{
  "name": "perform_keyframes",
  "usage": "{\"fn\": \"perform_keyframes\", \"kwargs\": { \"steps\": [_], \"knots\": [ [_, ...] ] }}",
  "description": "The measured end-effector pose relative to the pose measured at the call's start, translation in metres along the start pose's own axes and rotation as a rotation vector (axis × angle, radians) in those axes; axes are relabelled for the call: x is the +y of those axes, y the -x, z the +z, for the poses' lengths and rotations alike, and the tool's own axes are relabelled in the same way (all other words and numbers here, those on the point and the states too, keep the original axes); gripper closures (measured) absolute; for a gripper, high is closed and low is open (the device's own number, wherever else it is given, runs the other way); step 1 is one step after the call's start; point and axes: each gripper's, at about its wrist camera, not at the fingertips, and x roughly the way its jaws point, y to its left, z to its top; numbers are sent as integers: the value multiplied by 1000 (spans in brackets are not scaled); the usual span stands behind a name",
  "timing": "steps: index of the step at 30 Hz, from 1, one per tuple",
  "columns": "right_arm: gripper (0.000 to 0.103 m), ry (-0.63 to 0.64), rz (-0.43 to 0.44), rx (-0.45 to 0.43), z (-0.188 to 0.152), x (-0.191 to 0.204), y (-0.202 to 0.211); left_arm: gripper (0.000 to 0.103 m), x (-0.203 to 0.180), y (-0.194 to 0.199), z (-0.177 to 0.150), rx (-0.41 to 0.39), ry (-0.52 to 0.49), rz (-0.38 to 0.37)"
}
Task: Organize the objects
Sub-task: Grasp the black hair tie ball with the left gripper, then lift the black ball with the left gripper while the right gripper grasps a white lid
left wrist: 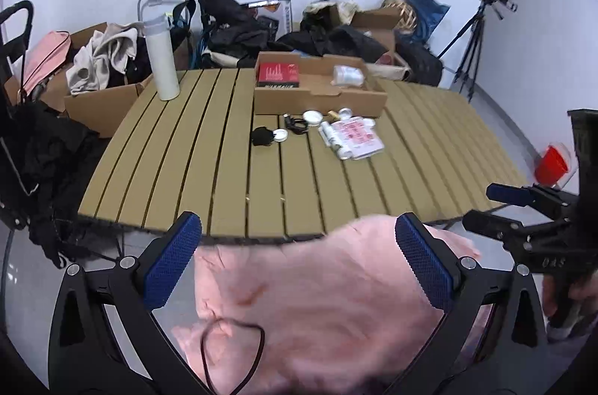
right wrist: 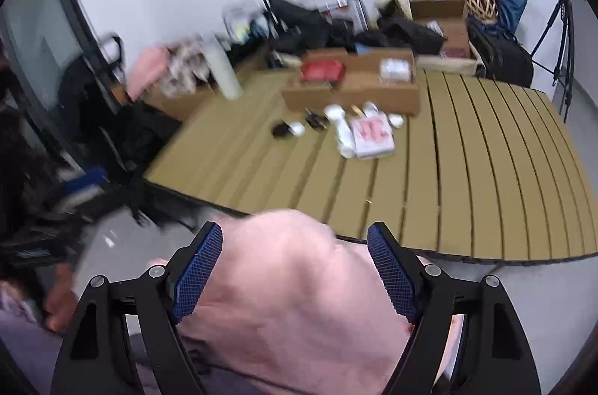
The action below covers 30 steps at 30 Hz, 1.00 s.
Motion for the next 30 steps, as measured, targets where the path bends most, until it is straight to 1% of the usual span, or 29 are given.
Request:
{"fn": "perform_keyframes", "kwargs": {
  "steps": [1, 2, 3, 5, 6, 7, 8, 9, 10, 11, 12, 13, 14, 17, 18, 19, 20, 21, 22, 23, 24, 25, 26, 28, 29, 30],
  "knots": [
    [24, 22, 16, 9, 5, 1, -9, 0, 6, -20, 7, 10, -20, -21],
    [31, 33, 60, 12, 15, 0, -20, 0, 11, -36, 11, 26, -36, -51],
    [38, 33, 109, 18, 28, -1, -33, 0, 22, -64, 20, 61, -38, -70],
    [45, 45, 162, 28, 52, -1, -58, 5, 39, -102, 33, 88, -2, -68],
    [50, 53, 174, 35, 68, 0, -77, 9, 47, -120, 39, 92, 19, -67],
    [54, 58, 186, 42, 80, -1, -95, 20, 58, -144, 46, 98, 54, -50],
    [60, 57, 198, 53, 94, -2, -117, 29, 66, -162, 51, 101, 78, -46],
    [67, 43, 204, 71, 108, -4, -143, 31, 77, -190, 59, 120, 126, -49],
    [69, 36, 210, 86, 117, -4, -164, 31, 83, -207, 63, 133, 157, -62],
    [72, 22, 215, 106, 129, -5, -194, 32, 89, -226, 67, 151, 185, -84],
    [74, 15, 212, 123, 134, -4, -213, 33, 92, -249, 71, 178, 206, -108],
    [75, 11, 214, 140, 140, -3, -231, 42, 93, -262, 73, 194, 206, -106],
    [77, -2, 219, 160, 147, -4, -255, 48, 93, -275, 77, 208, 209, -93],
    [78, -19, 231, 197, 156, -5, -295, 48, 94, -294, 81, 199, 194, -113],
    [78, -31, 234, 200, 159, -6, -302, 48, 94, -302, 80, 213, 193, -123],
    [78, -43, 238, 206, 162, -8, -310, 52, 94, -309, 79, 235, 193, -131],
    [78, -51, 241, 211, 164, -9, -317, 59, 97, -315, 79, 253, 195, -136],
    [78, -52, 232, 216, 164, -8, -324, 62, 99, -319, 77, 261, 203, -158],
    [78, -46, 222, 220, 164, -6, -331, 70, 99, -319, 76, 250, 202, -159],
    [78, -44, 219, 220, 164, -6, -333, 74, 100, -319, 74, 247, 201, -152],
    [79, -45, 218, 223, 164, -4, -337, 74, 102, -318, 72, 250, 213, -168],
    [81, -39, 207, 227, 164, -1, -340, 74, 103, -317, 71, 247, 226, -175],
    [88, -16, 172, 224, 164, 4, -343, 74, 104, -316, 72, 247, 232, -179],
    [94, 6, 149, 220, 161, 9, -347, 74, 104, -312, 70, 244, 220, -160],
    [102, 16, 145, 210, 160, 11, -348, 74, 105, -310, 70, 239, 220, -151],
    [102, 20, 140, 200, 160, 12, -348, 74, 107, -306, 70, 234, 226, -151]
  ]
}}
